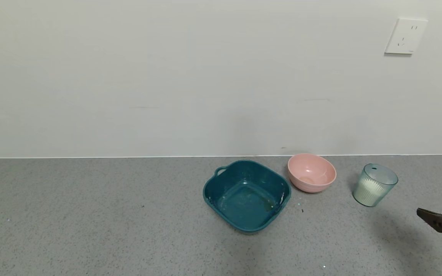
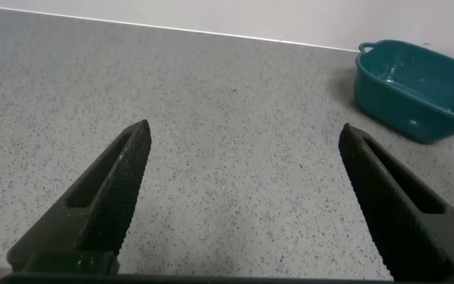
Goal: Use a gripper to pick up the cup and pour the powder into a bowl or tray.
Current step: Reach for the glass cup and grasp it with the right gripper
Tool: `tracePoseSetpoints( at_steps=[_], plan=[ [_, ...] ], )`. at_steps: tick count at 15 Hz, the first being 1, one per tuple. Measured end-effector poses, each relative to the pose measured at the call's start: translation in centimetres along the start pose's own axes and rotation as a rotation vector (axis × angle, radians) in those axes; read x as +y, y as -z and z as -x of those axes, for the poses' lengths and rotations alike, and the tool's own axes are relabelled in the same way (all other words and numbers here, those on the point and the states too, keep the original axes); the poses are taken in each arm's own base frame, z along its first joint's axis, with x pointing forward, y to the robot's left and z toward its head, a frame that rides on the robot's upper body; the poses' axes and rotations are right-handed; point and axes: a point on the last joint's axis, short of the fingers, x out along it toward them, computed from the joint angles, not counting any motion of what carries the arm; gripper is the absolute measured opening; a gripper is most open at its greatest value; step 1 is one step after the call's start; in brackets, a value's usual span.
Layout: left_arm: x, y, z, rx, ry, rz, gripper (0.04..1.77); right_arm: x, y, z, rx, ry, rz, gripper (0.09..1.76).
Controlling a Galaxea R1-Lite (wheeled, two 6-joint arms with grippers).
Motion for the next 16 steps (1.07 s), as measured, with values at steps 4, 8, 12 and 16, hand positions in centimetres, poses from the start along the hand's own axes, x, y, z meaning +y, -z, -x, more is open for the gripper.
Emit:
tracePoseSetpoints(
  at_steps=[4, 8, 12, 16],
  plan=[
    [0.0, 0.0, 0.0, 0.0, 0.0, 0.0, 1.72, -0.1, 0.7, -3.2, 0.034, 0.005, 0.024, 1.71],
    [0.0, 0.0, 0.0, 0.0, 0.0, 0.0, 1.72, -0.1, 1.5, -6.3, -0.009, -0.037, 0.045, 1.71],
    [0.0, 0.0, 0.0, 0.0, 0.0, 0.0, 1.72, -0.1, 2.3, -8.7, -0.019, -0.071, 0.056, 1.71],
    [0.0, 0.0, 0.0, 0.0, 0.0, 0.0, 1.72, 0.2, 2.6, -10.5, -0.018, -0.083, 0.064, 1.71]
  ],
)
